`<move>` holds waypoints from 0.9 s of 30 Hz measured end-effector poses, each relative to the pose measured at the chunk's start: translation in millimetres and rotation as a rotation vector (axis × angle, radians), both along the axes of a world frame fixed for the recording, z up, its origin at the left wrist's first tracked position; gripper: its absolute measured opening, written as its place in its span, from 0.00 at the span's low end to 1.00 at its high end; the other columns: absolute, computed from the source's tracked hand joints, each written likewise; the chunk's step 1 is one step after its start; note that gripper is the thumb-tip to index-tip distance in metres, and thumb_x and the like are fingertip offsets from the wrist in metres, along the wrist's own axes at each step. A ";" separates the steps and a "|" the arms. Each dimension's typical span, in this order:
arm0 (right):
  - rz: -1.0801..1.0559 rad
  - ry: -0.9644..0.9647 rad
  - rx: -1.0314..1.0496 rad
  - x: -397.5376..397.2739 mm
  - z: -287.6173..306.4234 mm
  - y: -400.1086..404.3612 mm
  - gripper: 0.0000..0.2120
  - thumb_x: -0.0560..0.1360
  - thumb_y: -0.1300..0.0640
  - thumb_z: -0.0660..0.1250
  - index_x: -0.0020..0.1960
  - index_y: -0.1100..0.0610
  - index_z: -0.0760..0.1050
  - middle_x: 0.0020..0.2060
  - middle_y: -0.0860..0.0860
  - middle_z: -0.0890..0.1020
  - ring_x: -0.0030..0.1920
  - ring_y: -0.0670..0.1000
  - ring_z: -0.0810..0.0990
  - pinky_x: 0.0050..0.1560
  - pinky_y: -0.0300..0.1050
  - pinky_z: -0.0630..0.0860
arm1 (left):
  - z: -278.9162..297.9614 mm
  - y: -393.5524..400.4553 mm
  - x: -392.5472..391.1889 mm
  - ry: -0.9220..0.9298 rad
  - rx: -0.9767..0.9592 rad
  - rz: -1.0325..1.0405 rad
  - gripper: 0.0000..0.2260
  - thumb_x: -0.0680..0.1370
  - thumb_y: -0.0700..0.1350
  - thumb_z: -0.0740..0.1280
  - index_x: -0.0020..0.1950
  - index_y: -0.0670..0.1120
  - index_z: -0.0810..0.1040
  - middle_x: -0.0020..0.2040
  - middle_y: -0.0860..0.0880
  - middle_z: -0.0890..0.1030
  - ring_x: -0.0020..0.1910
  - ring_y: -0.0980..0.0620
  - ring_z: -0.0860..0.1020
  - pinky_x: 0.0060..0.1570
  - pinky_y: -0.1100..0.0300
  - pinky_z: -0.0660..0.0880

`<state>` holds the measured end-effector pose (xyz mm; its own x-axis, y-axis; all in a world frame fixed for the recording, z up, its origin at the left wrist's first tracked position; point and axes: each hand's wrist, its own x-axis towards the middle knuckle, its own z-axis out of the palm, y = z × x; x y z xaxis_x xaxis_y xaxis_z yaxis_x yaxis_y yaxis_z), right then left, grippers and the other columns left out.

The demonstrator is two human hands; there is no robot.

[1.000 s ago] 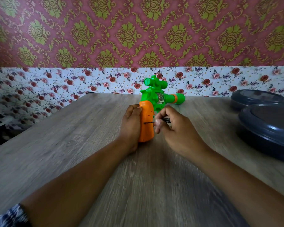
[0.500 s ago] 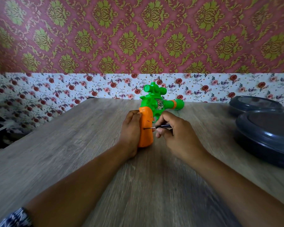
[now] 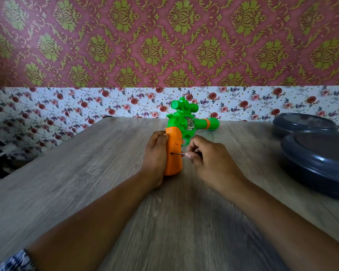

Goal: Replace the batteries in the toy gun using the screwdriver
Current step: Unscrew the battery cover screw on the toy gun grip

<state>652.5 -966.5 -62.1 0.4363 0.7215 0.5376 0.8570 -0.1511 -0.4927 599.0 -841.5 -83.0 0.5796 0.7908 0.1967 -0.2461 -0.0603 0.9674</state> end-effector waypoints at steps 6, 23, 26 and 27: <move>0.020 0.017 0.094 -1.3 1.0 -2.5 0.05 0.71 0.62 0.70 0.40 0.54 0.75 0.32 0.42 0.76 0.36 0.41 0.75 0.38 0.38 0.71 | 0.2 -0.6 -0.2 0.004 -0.007 0.000 0.10 0.80 0.47 0.56 0.41 0.50 0.72 0.39 0.46 0.74 0.40 0.48 0.73 0.40 0.56 0.71; -0.133 -0.141 -0.058 1.0 -0.6 -2.5 0.15 0.79 0.47 0.54 0.45 0.56 0.72 0.31 0.53 0.72 0.36 0.59 0.74 0.34 0.47 0.64 | 5.4 -6.8 -4.2 -0.038 -0.008 -0.020 0.08 0.81 0.44 0.55 0.46 0.48 0.72 0.41 0.45 0.77 0.30 0.56 0.78 0.24 0.66 0.73; -0.048 -0.129 0.012 -0.8 0.1 -2.0 0.09 0.77 0.51 0.61 0.42 0.54 0.71 0.29 0.51 0.74 0.32 0.55 0.73 0.33 0.48 0.68 | 7.2 -8.5 -5.2 -0.057 0.003 -0.027 0.07 0.82 0.41 0.55 0.48 0.44 0.72 0.37 0.48 0.76 0.24 0.62 0.76 0.22 0.70 0.72; -0.019 -0.110 0.032 -1.4 0.7 -2.3 0.07 0.77 0.53 0.63 0.42 0.55 0.72 0.29 0.51 0.76 0.32 0.54 0.75 0.33 0.48 0.71 | 7.1 -7.9 -5.2 -0.055 0.006 -0.026 0.08 0.82 0.41 0.55 0.47 0.44 0.72 0.37 0.48 0.76 0.23 0.63 0.76 0.22 0.70 0.71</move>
<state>651.1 -968.9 -61.4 0.3867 0.6953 0.6058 0.9034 -0.1534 -0.4005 593.8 -849.4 -75.9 0.5879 0.7745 0.2336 -0.3003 -0.0592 0.9520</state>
